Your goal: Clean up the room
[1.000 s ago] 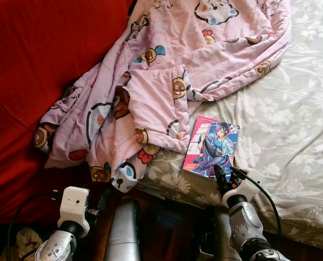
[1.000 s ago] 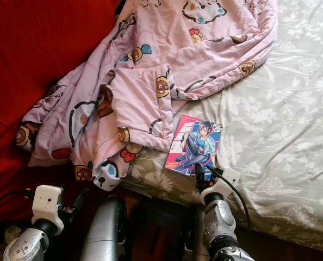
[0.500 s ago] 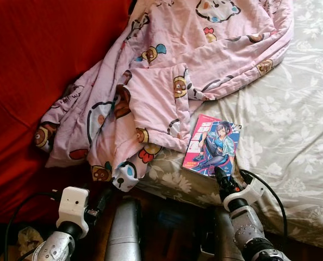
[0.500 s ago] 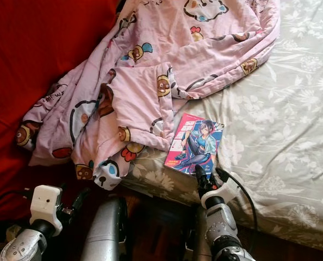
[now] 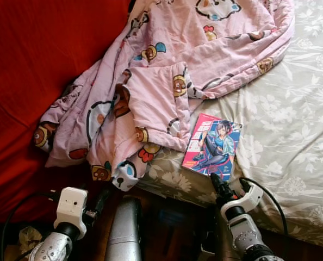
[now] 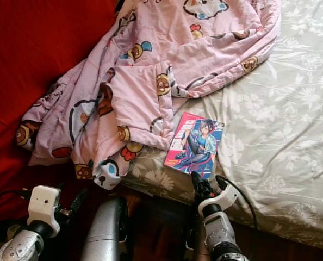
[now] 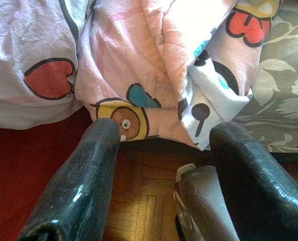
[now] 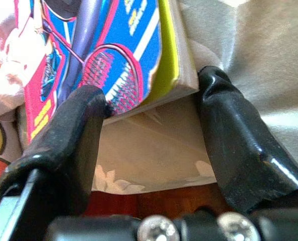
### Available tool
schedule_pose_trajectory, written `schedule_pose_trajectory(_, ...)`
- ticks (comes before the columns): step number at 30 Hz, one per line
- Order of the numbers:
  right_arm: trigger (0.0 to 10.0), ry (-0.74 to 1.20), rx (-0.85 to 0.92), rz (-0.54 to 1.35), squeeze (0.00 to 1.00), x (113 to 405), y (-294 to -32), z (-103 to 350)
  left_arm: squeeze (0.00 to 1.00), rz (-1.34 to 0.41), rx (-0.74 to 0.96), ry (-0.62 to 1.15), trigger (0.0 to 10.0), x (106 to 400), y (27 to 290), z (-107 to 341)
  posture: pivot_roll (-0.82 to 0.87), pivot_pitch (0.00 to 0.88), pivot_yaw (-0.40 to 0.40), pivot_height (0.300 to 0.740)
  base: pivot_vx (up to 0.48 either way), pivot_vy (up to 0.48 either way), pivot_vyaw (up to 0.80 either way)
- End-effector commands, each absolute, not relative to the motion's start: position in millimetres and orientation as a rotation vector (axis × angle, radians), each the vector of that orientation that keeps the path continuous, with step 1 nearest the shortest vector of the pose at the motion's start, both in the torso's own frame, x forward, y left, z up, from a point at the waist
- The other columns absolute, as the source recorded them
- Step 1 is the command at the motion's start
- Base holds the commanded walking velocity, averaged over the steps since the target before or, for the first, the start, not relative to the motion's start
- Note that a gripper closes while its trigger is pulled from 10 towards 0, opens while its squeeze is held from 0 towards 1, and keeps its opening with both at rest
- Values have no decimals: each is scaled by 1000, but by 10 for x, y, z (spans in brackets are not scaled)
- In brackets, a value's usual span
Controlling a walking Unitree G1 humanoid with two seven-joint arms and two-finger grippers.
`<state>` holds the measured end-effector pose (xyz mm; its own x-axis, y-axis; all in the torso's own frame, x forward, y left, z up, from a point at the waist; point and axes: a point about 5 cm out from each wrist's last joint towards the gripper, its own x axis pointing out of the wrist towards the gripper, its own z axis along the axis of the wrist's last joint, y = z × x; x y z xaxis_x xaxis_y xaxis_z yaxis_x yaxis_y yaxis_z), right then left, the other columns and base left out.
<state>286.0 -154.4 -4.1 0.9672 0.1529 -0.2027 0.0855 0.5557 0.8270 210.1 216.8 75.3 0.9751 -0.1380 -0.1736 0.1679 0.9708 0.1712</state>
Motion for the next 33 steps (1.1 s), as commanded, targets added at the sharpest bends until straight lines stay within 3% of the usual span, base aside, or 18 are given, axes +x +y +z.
schedule_pose_trajectory(1,10000,313,1034,72,0,2804,-1386,-105,0,-147,200,210,10000,2019,2210,689,296,409,75,611,0,0,0)
schedule_pose_trajectory(11,10000,236,1099,7,0,2894,-1504,-21,0,-153,209,212,10000,2012,2204,680,298,409,72,611,0,0,0)
schedule_pose_trajectory(12,8392,234,1107,-4,0,2886,-1514,-30,0,-153,210,213,10000,2007,2205,678,298,409,72,611,0,0,0)
schedule_pose_trajectory(13,8392,234,1107,-4,0,2886,-1514,-30,0,-153,210,213,10000,2007,2205,678,298,409,72,611,0,0,0)
schedule_pose_trajectory(14,4980,234,1111,-7,0,2883,-1515,-33,0,-153,211,214,10000,2007,2205,678,298,409,72,611,0,0,0)
schedule_pose_trajectory(16,0,236,1119,-11,0,2870,-1510,-45,0,-152,212,213,10000,2007,2207,678,298,409,72,611,0,0,0)
schedule_pose_trajectory(33,0,268,1119,23,0,2828,-1380,-85,0,-145,213,215,10000,1995,2205,656,306,403,66,611,0,0,0)
